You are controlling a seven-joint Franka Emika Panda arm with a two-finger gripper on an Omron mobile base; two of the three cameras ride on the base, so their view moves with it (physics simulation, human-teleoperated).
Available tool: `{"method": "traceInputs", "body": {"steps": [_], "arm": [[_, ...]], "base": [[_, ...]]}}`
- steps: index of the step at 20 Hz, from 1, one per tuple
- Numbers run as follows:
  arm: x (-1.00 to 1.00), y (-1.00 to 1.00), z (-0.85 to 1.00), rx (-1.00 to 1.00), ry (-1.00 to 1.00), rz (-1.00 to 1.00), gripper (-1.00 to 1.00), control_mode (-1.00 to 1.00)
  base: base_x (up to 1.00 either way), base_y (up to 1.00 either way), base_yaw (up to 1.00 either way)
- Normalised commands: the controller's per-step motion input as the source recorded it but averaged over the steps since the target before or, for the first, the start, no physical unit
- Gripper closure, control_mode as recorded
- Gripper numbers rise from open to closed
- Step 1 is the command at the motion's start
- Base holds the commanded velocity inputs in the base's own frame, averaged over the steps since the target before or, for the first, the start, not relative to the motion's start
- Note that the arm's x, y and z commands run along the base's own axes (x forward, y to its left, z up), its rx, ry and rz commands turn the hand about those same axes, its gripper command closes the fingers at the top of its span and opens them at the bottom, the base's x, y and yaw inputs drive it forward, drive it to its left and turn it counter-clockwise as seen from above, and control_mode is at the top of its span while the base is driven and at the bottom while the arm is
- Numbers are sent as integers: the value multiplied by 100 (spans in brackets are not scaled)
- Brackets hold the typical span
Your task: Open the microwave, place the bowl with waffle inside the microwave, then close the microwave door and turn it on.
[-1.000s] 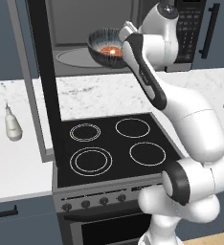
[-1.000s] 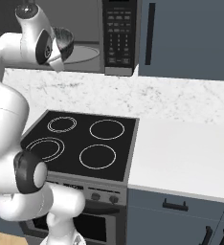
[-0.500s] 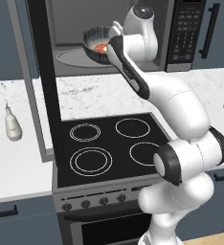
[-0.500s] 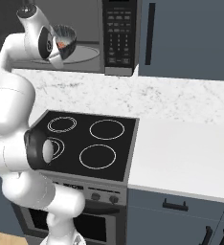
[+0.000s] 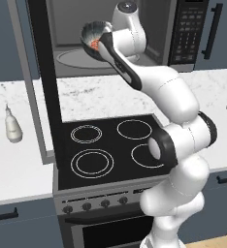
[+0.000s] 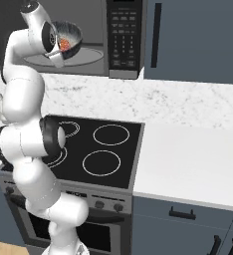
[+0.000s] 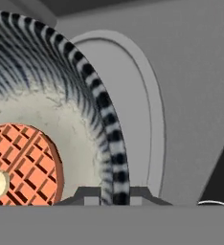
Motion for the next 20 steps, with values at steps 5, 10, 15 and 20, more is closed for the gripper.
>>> {"method": "traceInputs", "body": {"steps": [5, 10, 15, 20], "arm": [[0, 1, 0, 0, 0, 0, -100, -100], [-30, 0, 0, 0, -16, 0, -100, -100], [-79, 0, 0, 0, -39, 0, -100, -100], [-100, -30, 1, 0, -15, 0, -100, -100]], "base": [[0, 0, 0], [0, 0, 0], [0, 0, 0], [0, 0, 0]]}}
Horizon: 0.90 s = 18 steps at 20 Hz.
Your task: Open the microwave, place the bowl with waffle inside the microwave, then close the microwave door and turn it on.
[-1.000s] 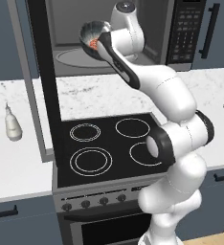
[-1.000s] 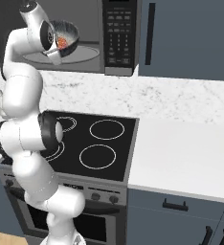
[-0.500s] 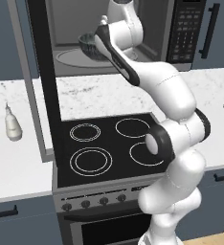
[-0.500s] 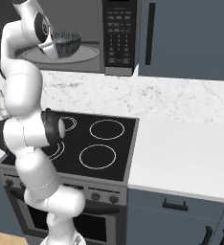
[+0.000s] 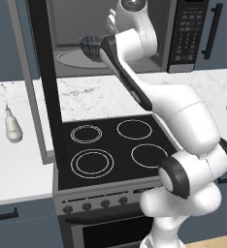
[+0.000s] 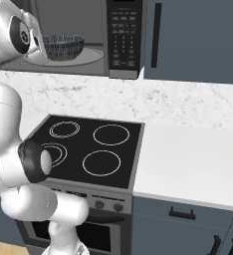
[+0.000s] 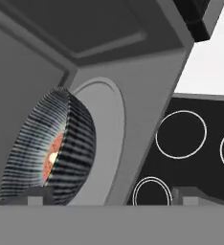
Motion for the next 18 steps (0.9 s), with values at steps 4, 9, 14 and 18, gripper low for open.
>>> {"method": "traceInputs", "body": {"steps": [4, 9, 14, 18], "arm": [[-100, -40, 1, 0, -18, 0, 100, -100], [-100, -6, 0, 0, -15, 4, 100, -100], [-97, 0, -13, -2, 1, 15, 100, -100], [-29, 0, -79, -15, 18, 19, 100, -100]], "base": [[0, 0, 0], [0, 0, 0], [0, 0, 0], [0, 0, 0]]}}
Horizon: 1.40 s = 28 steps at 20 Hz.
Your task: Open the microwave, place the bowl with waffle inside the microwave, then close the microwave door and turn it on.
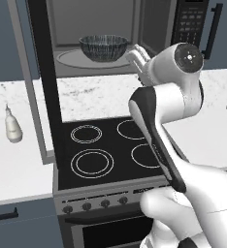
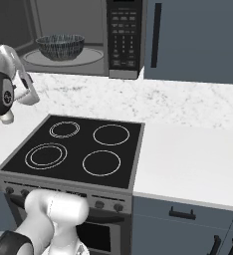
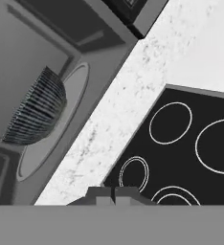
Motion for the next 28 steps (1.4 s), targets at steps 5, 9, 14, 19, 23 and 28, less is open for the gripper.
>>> {"method": "traceInputs", "body": {"steps": [5, 9, 14, 19, 23, 28], "arm": [[-51, 2, -61, -21, 3, 29, 100, -100], [-25, 27, -58, -39, 7, 27, 100, -100], [0, 38, -77, -48, -1, 28, 100, -100], [0, 8, -72, -37, -15, 33, 100, -100], [-8, 46, -60, -38, -29, 32, 100, -100], [-38, 77, -25, -43, -28, 13, 100, -100]], "base": [[0, 0, 0], [0, 0, 0], [0, 0, 0], [0, 0, 0], [0, 0, 0], [0, 0, 0]]}}
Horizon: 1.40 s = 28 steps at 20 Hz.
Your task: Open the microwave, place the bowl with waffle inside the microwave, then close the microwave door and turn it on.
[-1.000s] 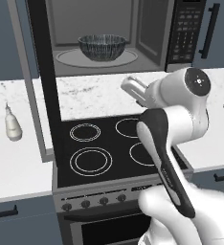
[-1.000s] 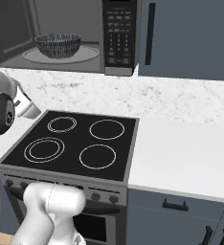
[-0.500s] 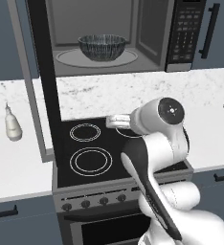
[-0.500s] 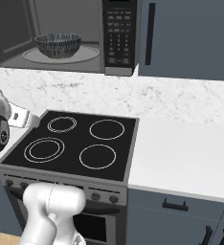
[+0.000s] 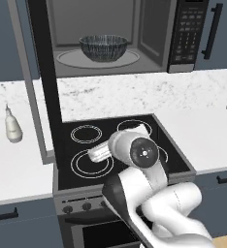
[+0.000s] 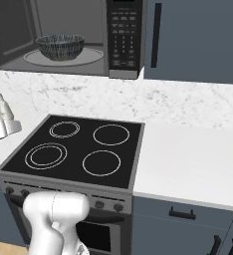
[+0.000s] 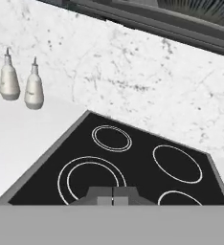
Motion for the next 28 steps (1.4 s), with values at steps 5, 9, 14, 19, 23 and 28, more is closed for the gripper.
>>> {"method": "traceInputs", "body": {"steps": [5, 9, 14, 19, 23, 28], "arm": [[-19, 70, -31, -39, -21, 1, 100, -100], [-21, 63, -16, -32, -20, 0, 100, -100], [-16, 74, 3, -25, -1, 0, 100, -100], [-16, 54, 57, -22, -13, -6, 100, -100], [0, 68, 18, -26, -3, -7, 100, -100], [0, 68, 0, -30, -11, -6, 100, -100]], "base": [[0, 0, 0], [0, 0, 0], [0, 0, 0], [0, 0, 0], [0, 0, 0], [0, 0, 0]]}}
